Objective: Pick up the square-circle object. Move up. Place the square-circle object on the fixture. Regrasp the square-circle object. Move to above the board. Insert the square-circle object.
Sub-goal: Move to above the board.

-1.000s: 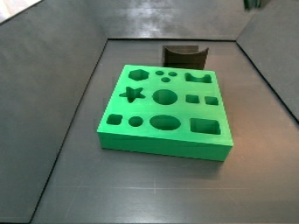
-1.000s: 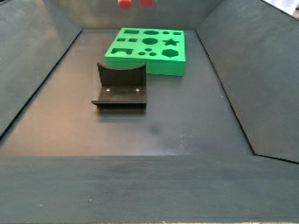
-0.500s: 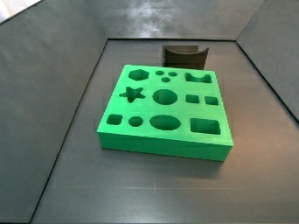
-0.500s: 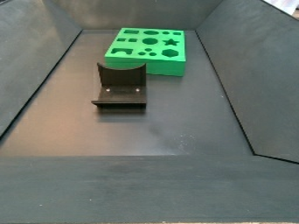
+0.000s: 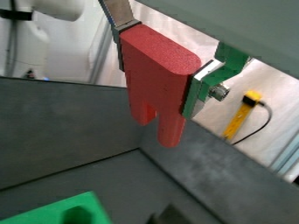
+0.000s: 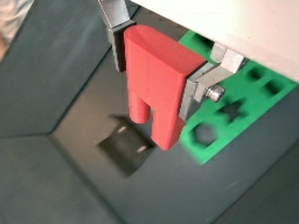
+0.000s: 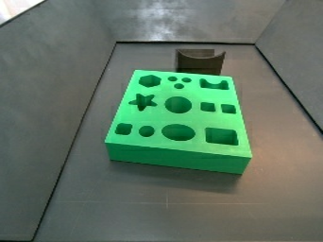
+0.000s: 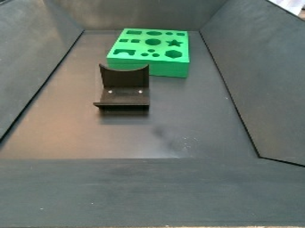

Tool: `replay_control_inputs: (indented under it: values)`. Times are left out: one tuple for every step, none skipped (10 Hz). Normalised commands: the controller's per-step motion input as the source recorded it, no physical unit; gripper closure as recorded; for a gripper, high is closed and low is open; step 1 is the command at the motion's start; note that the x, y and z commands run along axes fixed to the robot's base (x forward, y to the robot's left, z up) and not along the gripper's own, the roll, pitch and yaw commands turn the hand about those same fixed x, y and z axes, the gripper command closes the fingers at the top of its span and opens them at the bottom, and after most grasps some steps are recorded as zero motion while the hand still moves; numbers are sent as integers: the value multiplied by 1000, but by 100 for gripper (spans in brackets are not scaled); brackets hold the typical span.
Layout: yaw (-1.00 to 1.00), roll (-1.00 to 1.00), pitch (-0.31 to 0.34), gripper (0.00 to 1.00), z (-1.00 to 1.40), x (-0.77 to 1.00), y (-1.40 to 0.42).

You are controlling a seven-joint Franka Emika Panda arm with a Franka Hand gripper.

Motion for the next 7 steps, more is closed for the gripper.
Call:
replay_control_inputs:
  values:
    - [-52, -1000, -71, 100, 39, -537, -780]
    - [-57, -1000, -69, 100, 14, -300, -382]
    - [-63, -1000, -63, 100, 6, -176, -192]
    - [-63, -1000, -61, 100, 5, -98, -47]
    - [-66, -1000, -65, 100, -4, -80, -27]
    - [-65, -1000, -71, 100, 2, -68, -5]
    - [-66, -1000, -74, 100, -2, -55, 9]
